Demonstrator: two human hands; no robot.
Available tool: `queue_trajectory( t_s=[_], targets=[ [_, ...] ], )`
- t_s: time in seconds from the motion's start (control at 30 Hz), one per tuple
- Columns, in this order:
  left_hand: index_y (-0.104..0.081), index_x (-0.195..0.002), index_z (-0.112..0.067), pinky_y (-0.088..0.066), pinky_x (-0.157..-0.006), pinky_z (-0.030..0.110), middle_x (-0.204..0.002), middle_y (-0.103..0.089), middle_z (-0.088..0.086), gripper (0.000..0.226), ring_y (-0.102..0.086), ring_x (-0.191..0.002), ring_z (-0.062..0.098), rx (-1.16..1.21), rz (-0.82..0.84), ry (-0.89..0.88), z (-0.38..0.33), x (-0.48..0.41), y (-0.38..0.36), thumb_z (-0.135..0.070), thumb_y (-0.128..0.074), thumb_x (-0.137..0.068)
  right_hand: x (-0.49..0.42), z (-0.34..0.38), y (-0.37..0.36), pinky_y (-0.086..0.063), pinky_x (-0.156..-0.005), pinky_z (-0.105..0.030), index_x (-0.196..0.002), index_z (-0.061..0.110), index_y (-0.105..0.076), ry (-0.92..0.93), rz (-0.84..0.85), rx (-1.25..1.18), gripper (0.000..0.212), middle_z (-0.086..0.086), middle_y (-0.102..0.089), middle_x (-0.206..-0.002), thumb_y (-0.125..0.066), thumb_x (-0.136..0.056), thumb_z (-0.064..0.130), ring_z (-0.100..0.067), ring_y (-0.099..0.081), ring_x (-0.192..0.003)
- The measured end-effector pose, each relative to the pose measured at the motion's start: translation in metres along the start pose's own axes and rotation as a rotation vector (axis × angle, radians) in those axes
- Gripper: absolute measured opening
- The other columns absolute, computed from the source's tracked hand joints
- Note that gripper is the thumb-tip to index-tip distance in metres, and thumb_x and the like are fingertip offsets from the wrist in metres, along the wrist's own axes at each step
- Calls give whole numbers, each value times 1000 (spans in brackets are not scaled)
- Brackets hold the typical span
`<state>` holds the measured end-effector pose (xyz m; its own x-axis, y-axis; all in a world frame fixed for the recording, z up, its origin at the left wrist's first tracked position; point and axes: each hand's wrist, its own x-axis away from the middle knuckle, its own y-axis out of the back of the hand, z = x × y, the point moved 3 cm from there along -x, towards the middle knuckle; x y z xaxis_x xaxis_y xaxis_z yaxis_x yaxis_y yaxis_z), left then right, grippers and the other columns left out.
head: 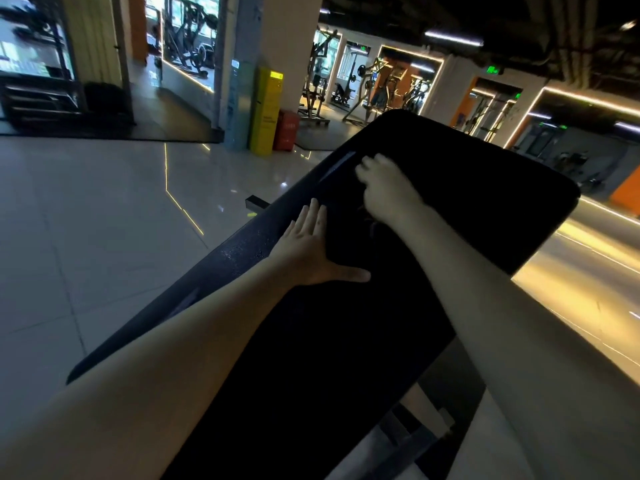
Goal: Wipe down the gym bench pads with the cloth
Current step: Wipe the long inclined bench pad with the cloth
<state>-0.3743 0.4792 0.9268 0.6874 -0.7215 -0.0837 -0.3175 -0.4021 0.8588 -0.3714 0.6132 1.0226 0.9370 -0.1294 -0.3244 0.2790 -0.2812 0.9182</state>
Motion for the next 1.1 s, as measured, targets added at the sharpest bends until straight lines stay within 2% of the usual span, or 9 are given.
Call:
queue_trajectory(
  t_s=[0.1,0.27,0.4,0.53,0.67,0.73,0.8,0.9,1.1],
  targets=[
    [19,-154,-10,10,-120,34,-160,30,4,154,25,-147,16,9,-31,33,2,5,-5,-93,-43,-40,18,29,-17,-9,-121,-34,-152,7,-28,89,67,-28,59,-8,-18,-161,-40,-95,-3,-24,-10,-149],
    [17,-155,-9,6,-123,36,-160,28,5,148,23,-148,17,2,-50,57,7,13,-7,-93,-39,-46,56,-6,-6,-9,-119,-26,-146,5,-40,244,149,-135,59,-8,-27,-158,-39,-89,-12,-23,-16,-148],
    [17,-155,-11,4,-123,36,-160,28,5,140,21,-149,18,-27,-58,42,12,7,-6,-94,-29,-52,42,-65,24,-10,-119,-29,-146,3,-38,66,76,-113,56,-11,-26,-158,-39,-92,-11,-27,-17,-148],
    [17,-155,-13,10,-121,36,-161,26,8,114,23,-148,22,-20,-196,77,9,-3,-15,-87,-18,-75,0,-78,25,-11,-119,-34,-150,4,-32,-63,8,-60,51,-12,-19,-161,-34,-99,-3,-30,-10,-149],
    [15,-156,-16,13,-121,36,-162,24,5,112,25,-148,19,-10,-326,112,10,-8,-28,-90,-9,-76,-49,-56,15,-9,-119,-34,-150,3,-29,-48,25,-44,50,-14,-17,-161,-31,-100,-1,-31,-9,-149],
    [15,-156,-18,12,-122,37,-162,24,3,112,25,-148,17,8,-358,112,14,-10,-31,-90,-4,-73,-70,-43,11,-15,-117,-34,-148,0,-34,-16,40,-30,49,-17,-23,-158,-31,-99,-1,-34,-15,-146],
    [15,-156,-20,11,-122,37,-162,24,2,109,25,-148,16,28,-368,111,15,-11,-32,-90,-10,-76,-85,-34,7,-22,-114,-35,-143,1,-43,13,37,-28,48,-16,-31,-154,-32,-96,-3,-34,-23,-142],
    [13,-157,-18,12,-122,37,-163,22,2,104,23,-149,16,35,-356,112,14,-10,-29,-83,-19,-82,-92,-29,6,-24,-113,-33,-141,4,-47,22,43,-31,50,-12,-34,-153,-31,-94,-6,-31,-24,-142],
    [10,-157,-16,12,-122,35,-164,17,5,105,19,-150,17,30,-356,125,14,-8,-28,-83,-15,-80,-49,-23,1,-12,-120,-33,-151,7,-30,83,126,-59,55,-10,-19,-161,-29,-97,-4,-28,-10,-149]
  ],
)
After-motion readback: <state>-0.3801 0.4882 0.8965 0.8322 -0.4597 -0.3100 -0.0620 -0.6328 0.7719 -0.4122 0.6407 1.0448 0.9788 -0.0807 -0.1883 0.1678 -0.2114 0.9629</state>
